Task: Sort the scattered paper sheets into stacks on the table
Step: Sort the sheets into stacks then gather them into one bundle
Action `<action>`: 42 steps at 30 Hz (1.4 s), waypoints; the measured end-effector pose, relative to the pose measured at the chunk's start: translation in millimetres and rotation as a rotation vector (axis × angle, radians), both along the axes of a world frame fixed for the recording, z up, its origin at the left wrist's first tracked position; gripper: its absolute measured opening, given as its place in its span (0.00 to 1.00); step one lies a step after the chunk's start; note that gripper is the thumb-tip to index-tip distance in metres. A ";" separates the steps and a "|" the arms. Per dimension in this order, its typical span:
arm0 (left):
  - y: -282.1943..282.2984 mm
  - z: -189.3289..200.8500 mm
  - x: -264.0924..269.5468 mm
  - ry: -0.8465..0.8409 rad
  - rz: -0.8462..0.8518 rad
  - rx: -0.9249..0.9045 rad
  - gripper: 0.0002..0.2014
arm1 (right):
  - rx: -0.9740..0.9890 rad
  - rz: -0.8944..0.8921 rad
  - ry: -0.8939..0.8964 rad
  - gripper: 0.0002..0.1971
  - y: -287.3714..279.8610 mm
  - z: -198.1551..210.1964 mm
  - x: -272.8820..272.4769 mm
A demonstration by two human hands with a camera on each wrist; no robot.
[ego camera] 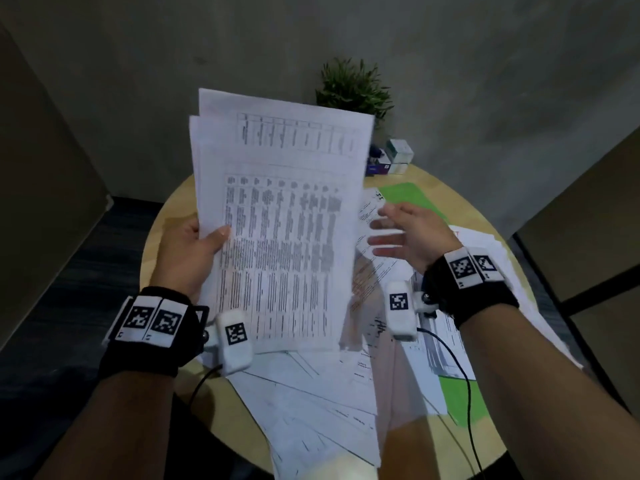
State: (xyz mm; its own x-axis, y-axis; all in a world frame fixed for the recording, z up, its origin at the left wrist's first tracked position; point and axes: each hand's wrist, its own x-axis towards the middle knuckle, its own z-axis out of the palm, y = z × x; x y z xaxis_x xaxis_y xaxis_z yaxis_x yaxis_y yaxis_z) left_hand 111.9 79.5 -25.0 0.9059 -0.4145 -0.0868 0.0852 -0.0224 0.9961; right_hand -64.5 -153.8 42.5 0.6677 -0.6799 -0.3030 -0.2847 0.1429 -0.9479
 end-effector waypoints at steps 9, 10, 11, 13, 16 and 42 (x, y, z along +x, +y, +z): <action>0.3 -2.4 7.7 -0.064 0.160 0.037 0.14 | -0.407 -0.082 0.965 0.37 -6.7 -85.1 -3.5; 0.1 -3.2 8.5 -0.060 0.160 0.038 0.14 | -0.425 -0.098 1.016 0.42 -6.7 -93.9 0.9; -0.1 -3.9 9.0 -0.060 0.155 0.040 0.14 | -0.428 -0.126 1.046 0.47 -6.3 -101.8 4.8; 0.2 -6.8 11.1 -0.069 0.139 0.054 0.14 | -0.432 -0.217 1.038 0.53 -3.3 -108.7 10.0; 1.4 -9.7 13.1 -0.071 0.124 0.057 0.14 | -0.461 -0.281 0.980 0.48 1.9 -109.6 11.7; -0.2 7.0 -4.3 0.035 -0.269 -0.094 0.18 | 0.124 -0.020 -0.317 0.17 11.4 15.2 21.6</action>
